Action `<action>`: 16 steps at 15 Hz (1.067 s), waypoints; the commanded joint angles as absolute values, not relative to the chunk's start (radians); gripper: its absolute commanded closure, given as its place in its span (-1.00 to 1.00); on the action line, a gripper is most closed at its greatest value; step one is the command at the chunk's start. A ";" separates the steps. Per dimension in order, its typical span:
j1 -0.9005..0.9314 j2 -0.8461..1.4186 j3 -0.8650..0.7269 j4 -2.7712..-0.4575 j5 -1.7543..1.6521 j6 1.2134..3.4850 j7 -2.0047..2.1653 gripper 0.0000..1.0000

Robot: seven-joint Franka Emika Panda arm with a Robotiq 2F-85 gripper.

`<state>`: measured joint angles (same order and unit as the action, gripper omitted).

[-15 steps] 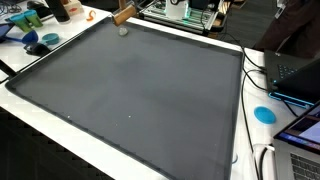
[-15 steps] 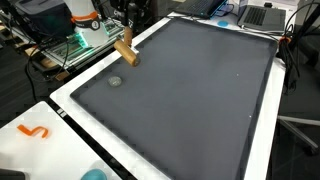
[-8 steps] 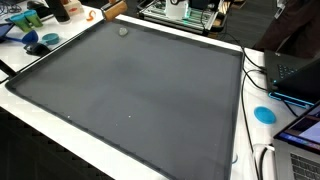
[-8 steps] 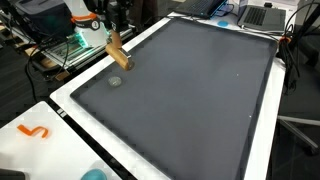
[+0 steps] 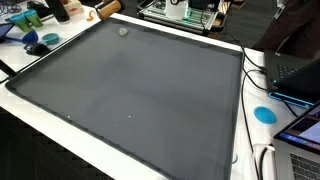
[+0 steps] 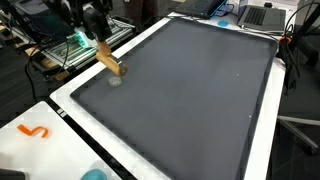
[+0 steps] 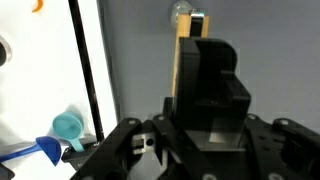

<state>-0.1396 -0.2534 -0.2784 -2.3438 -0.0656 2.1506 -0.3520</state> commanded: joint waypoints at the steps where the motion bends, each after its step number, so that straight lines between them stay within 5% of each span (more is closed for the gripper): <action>1: -0.157 -0.259 -0.335 -2.363 0.027 2.193 -0.520 0.50; 16: -0.248 -0.174 -0.471 -2.362 0.276 2.180 -1.014 0.50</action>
<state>-0.2244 -0.1891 -0.4608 -2.3642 0.2237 2.1789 -0.9357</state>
